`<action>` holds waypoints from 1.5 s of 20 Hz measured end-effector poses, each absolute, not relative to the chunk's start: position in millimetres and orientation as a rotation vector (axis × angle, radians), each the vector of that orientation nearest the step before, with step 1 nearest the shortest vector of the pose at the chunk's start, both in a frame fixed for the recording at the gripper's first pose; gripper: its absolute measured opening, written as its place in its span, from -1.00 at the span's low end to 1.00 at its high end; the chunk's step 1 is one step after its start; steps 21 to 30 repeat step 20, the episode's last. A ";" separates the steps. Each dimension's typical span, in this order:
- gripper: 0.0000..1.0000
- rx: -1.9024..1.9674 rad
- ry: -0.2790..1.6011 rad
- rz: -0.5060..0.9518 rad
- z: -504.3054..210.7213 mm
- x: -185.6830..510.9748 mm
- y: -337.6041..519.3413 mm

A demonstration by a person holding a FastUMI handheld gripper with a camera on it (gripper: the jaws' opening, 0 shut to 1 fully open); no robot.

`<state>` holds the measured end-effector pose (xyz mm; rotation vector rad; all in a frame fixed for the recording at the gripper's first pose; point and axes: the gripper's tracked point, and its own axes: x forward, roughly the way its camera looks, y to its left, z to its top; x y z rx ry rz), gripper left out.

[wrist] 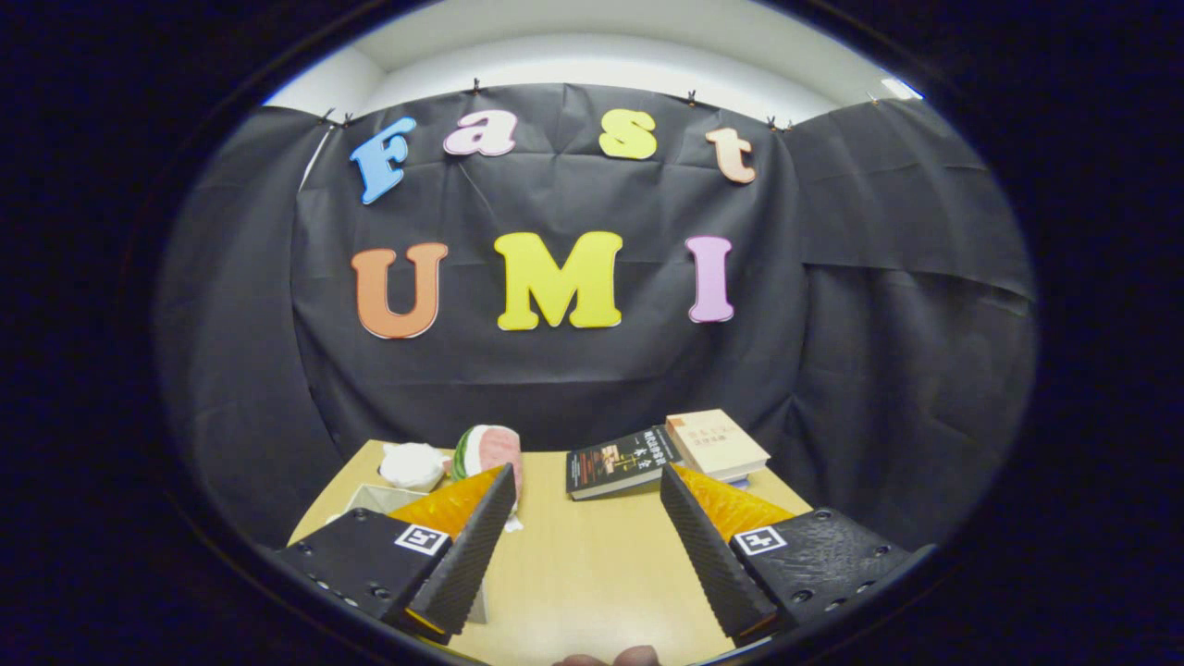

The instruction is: Open the storage box then place both shoes into the box .Put the left shoe in first, then the right shoe, with the right side of both shoes facing outward in a uniform manner.

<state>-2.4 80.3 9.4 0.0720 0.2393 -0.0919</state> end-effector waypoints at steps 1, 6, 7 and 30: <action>0.92 0.076 0.232 -0.090 10.7 -8.0 75.9; 0.92 0.091 0.211 -0.076 1.9 -27.2 64.5; 0.92 0.096 0.204 -0.071 1.2 -30.1 64.5; 0.92 0.162 0.207 -0.047 0.7 -37.7 65.7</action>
